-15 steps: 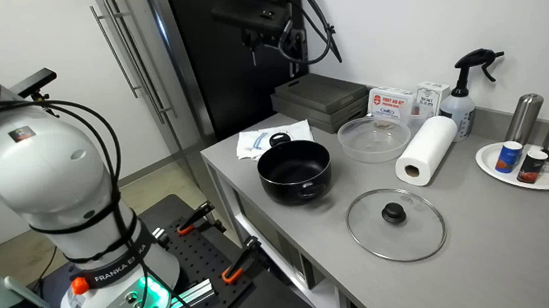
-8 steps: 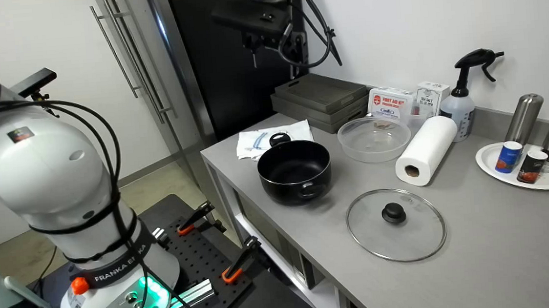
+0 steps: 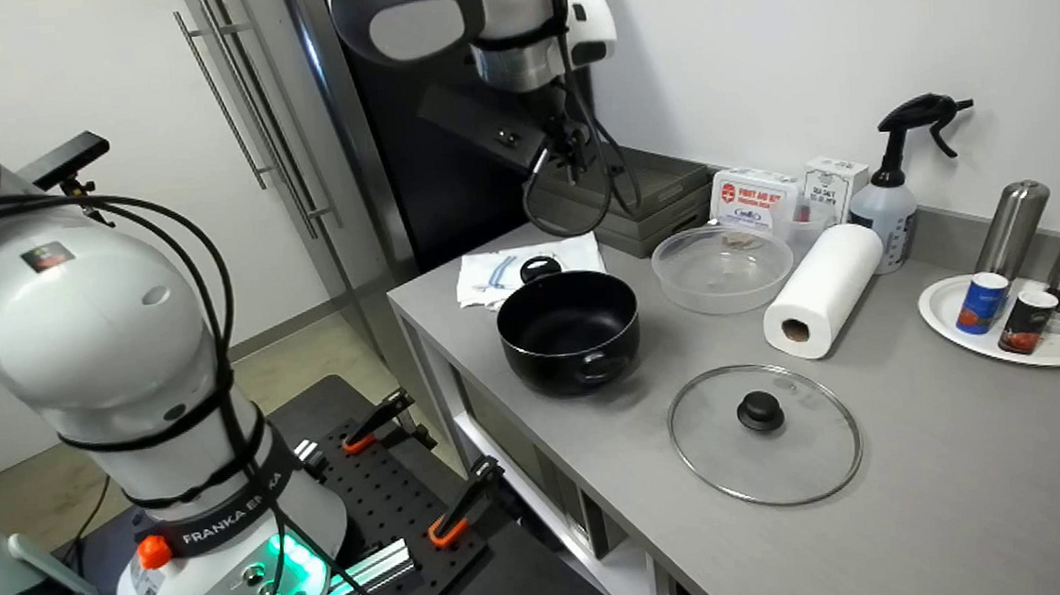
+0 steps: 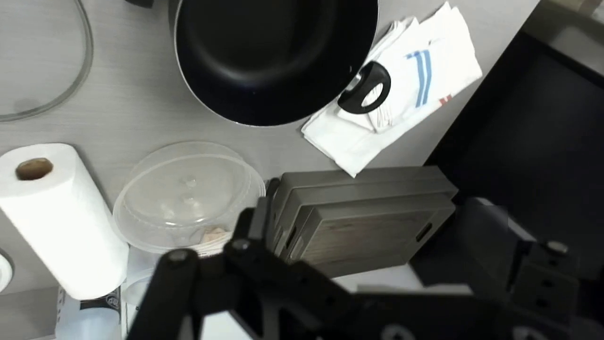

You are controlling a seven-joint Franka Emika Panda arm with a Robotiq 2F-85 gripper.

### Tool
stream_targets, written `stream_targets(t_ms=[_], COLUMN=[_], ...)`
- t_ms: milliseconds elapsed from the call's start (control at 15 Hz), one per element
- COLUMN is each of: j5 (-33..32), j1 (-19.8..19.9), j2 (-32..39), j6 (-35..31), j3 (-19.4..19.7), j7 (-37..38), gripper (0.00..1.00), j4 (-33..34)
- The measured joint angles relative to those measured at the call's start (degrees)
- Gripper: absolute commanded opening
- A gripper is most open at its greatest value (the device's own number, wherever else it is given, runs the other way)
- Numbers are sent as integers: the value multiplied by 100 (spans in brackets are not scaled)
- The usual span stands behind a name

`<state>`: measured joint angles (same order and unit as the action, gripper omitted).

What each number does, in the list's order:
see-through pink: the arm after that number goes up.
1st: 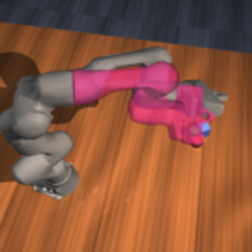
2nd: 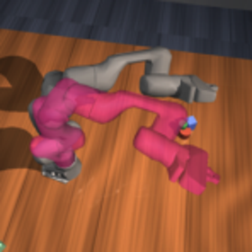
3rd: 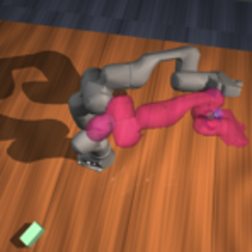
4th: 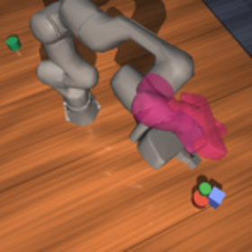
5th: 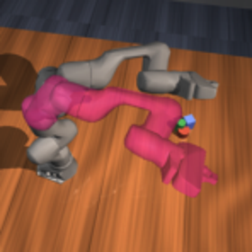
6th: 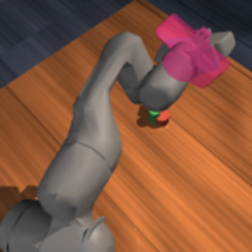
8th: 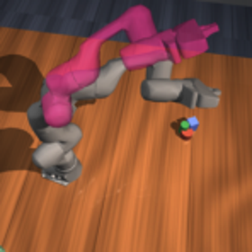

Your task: Put the glass lid on the black pot.

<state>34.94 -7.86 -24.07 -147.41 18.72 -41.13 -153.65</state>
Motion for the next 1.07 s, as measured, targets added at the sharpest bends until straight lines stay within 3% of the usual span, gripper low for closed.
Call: stream_targets(t_ms=[267,667,933,1067], j5=[1961,4839,6738,7153], j1=[-1075,-2296,-2421,-2366], j2=[-79,-212,-394,-396], j6=[-1206,-2147,-2205,-2184], j3=[538,856,960,960], j7=[-1221,-3283,-5008,-5462], gripper=[100,100,100,100], j4=[-421,-398,-362,-357])
